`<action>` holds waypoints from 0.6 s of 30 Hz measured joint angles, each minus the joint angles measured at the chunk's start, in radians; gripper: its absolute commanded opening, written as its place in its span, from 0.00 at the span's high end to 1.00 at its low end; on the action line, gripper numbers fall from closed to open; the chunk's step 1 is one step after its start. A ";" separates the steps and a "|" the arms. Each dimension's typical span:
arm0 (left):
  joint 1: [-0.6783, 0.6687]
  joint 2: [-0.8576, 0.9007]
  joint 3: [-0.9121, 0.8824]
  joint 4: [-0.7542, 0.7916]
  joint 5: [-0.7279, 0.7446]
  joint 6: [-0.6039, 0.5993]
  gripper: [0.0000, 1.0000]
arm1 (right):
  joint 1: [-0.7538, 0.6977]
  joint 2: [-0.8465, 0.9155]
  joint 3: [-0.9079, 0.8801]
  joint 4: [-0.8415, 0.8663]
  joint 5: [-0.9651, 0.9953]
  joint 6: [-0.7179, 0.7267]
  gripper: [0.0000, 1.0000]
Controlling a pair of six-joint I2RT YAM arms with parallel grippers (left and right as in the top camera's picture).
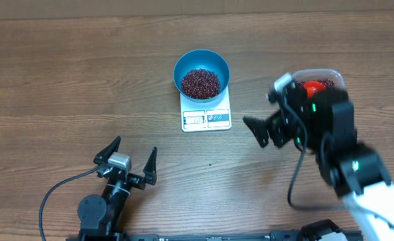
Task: Scoop item into bowl and weigh 150g on scale
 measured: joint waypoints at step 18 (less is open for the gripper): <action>0.000 0.000 0.000 0.000 0.000 -0.003 0.00 | 0.000 -0.830 -0.765 0.274 -0.024 0.005 0.00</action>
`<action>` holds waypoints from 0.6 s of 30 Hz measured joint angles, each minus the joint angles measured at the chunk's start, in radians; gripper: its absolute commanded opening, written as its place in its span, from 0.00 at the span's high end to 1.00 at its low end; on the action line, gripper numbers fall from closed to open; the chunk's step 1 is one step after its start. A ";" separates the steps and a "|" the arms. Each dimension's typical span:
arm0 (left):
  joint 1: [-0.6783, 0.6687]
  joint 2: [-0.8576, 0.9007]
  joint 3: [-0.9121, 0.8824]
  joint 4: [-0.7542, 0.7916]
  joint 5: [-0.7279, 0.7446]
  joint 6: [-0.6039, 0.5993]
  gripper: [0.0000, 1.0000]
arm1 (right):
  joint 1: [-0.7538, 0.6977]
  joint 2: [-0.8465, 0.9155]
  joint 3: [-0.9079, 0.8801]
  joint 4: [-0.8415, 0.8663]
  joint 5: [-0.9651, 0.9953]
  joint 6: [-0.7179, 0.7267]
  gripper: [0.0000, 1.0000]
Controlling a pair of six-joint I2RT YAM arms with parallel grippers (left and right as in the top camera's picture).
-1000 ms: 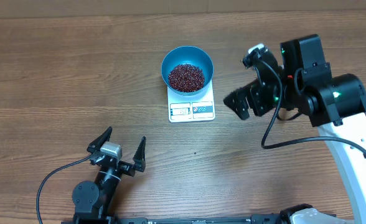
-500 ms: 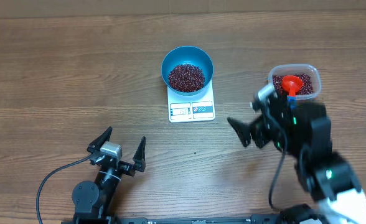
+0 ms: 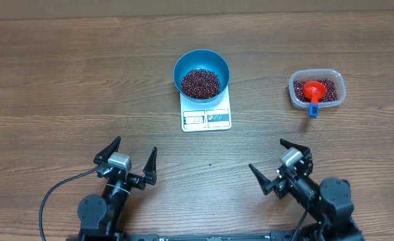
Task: Scoop item into bowl and weigh 150g on scale
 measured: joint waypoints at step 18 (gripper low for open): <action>0.000 0.000 0.000 0.000 0.000 0.000 0.01 | 0.000 -0.140 -0.153 0.296 0.034 0.050 0.00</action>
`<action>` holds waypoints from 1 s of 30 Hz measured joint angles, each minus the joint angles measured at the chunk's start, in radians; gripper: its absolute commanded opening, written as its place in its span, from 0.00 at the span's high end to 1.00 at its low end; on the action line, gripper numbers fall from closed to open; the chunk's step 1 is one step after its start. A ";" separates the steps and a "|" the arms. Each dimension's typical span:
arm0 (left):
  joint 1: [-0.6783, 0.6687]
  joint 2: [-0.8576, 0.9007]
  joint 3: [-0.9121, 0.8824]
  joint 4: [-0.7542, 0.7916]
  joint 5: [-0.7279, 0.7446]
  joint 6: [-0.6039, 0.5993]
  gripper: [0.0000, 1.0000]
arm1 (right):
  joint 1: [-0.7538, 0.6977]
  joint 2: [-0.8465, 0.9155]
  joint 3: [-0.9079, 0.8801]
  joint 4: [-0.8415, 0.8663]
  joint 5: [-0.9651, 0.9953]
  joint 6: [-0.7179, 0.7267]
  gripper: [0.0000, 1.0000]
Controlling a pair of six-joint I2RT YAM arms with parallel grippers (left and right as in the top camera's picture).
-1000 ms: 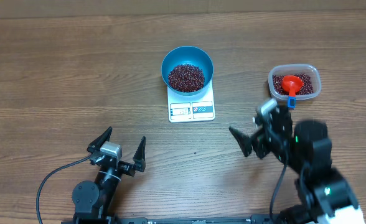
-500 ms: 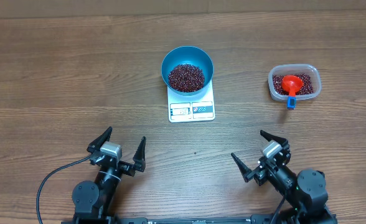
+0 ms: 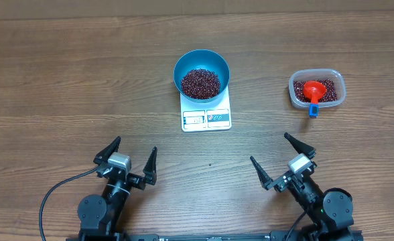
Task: Scoop item into bowl and weigh 150g on scale
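Observation:
A blue bowl (image 3: 202, 72) holding dark red beans stands on a white scale (image 3: 206, 115) at the table's middle back. A clear tub (image 3: 317, 89) of the same beans sits at the right, with a red scoop (image 3: 311, 92) lying in it, its blue handle end over the front rim. My left gripper (image 3: 126, 155) stands open near the front left, nothing between its fingers. My right gripper (image 3: 282, 161) stands open near the front right, well in front of the tub. The scale's display is too small to read.
Bare wooden table lies around the scale and the tub. A black cable (image 3: 57, 191) loops from the left arm's base at the front edge.
My right gripper has turned slightly and shifted a little to the right at the front of the table. The left arm, bowl, scale, tub and scoop have not moved.
My right arm first reached out beside the tub, open, with the scoop lying in the tub. Then it was drawn back to the front right, open. Now it sits there, turned a little. The left gripper stayed open at the front left throughout.

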 measured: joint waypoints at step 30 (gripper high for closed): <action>0.000 0.000 0.000 0.000 0.000 0.000 0.00 | 0.000 0.000 -0.001 -0.006 0.030 0.050 0.00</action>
